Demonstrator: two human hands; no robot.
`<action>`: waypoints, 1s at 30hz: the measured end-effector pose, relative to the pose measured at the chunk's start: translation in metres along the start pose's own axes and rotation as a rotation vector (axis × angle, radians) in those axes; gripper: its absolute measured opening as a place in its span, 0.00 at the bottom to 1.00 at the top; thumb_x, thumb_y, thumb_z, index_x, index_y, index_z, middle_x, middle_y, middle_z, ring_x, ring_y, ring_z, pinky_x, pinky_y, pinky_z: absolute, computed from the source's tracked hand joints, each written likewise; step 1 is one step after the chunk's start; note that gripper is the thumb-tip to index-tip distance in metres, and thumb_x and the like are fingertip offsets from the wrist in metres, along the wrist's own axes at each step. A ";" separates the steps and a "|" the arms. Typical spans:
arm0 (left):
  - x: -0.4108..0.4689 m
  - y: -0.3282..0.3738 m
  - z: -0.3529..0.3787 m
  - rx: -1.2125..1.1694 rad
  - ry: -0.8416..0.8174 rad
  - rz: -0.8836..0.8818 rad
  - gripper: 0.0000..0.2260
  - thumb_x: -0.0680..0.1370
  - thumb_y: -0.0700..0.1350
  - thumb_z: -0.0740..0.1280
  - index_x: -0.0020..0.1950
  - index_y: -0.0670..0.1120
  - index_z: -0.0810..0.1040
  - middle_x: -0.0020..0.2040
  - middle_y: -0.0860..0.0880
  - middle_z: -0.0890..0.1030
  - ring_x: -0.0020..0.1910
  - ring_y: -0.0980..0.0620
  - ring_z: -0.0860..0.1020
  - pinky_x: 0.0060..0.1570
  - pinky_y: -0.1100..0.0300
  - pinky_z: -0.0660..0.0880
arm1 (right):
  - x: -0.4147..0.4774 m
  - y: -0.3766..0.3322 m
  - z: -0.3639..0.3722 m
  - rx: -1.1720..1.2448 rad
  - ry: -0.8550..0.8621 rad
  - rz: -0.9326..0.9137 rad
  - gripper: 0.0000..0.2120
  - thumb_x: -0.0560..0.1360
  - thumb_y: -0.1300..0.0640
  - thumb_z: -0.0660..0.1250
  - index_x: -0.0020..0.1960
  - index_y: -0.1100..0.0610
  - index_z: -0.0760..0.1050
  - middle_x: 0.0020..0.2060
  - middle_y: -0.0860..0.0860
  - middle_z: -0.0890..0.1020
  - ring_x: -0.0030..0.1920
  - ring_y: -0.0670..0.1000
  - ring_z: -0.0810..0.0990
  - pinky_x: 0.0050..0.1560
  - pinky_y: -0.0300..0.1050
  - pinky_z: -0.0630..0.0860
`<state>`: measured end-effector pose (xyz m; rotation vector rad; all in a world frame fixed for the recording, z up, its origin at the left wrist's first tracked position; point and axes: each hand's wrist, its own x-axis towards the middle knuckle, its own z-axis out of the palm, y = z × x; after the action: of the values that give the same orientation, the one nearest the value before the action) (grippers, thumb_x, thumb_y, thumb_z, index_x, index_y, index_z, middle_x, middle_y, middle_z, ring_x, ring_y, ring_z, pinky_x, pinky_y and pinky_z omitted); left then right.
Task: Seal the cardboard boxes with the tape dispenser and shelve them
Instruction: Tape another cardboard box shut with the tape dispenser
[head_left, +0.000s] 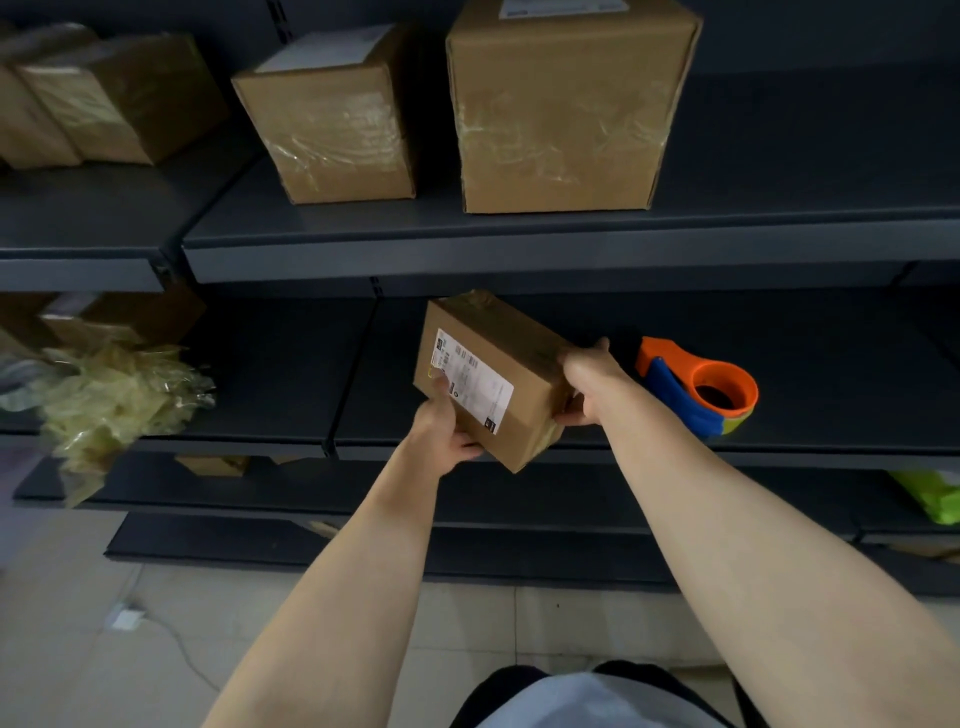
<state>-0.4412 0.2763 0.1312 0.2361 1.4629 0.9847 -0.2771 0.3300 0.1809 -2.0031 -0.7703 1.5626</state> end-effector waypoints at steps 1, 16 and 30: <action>-0.001 0.000 0.000 -0.020 -0.006 0.014 0.28 0.79 0.63 0.55 0.71 0.46 0.64 0.63 0.37 0.74 0.57 0.36 0.76 0.51 0.39 0.75 | 0.000 0.001 0.001 -0.010 -0.006 -0.006 0.37 0.80 0.56 0.61 0.77 0.41 0.40 0.66 0.62 0.69 0.60 0.67 0.73 0.46 0.64 0.80; -0.006 -0.004 -0.031 0.255 -0.029 0.363 0.35 0.72 0.57 0.71 0.73 0.45 0.62 0.66 0.45 0.74 0.60 0.47 0.75 0.63 0.49 0.71 | -0.008 0.064 0.008 0.084 -0.187 0.087 0.15 0.83 0.55 0.52 0.60 0.63 0.71 0.42 0.63 0.82 0.41 0.59 0.83 0.35 0.49 0.82; 0.001 -0.024 -0.037 0.824 -0.006 0.652 0.40 0.65 0.43 0.78 0.72 0.50 0.61 0.48 0.61 0.73 0.52 0.57 0.74 0.48 0.65 0.69 | 0.005 0.104 0.032 -0.091 -0.136 -0.519 0.44 0.69 0.59 0.76 0.77 0.46 0.55 0.60 0.46 0.75 0.65 0.50 0.71 0.63 0.43 0.66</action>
<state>-0.4646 0.2474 0.1081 1.3759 1.7623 0.8111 -0.2934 0.2589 0.0993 -1.5871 -1.3114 1.3753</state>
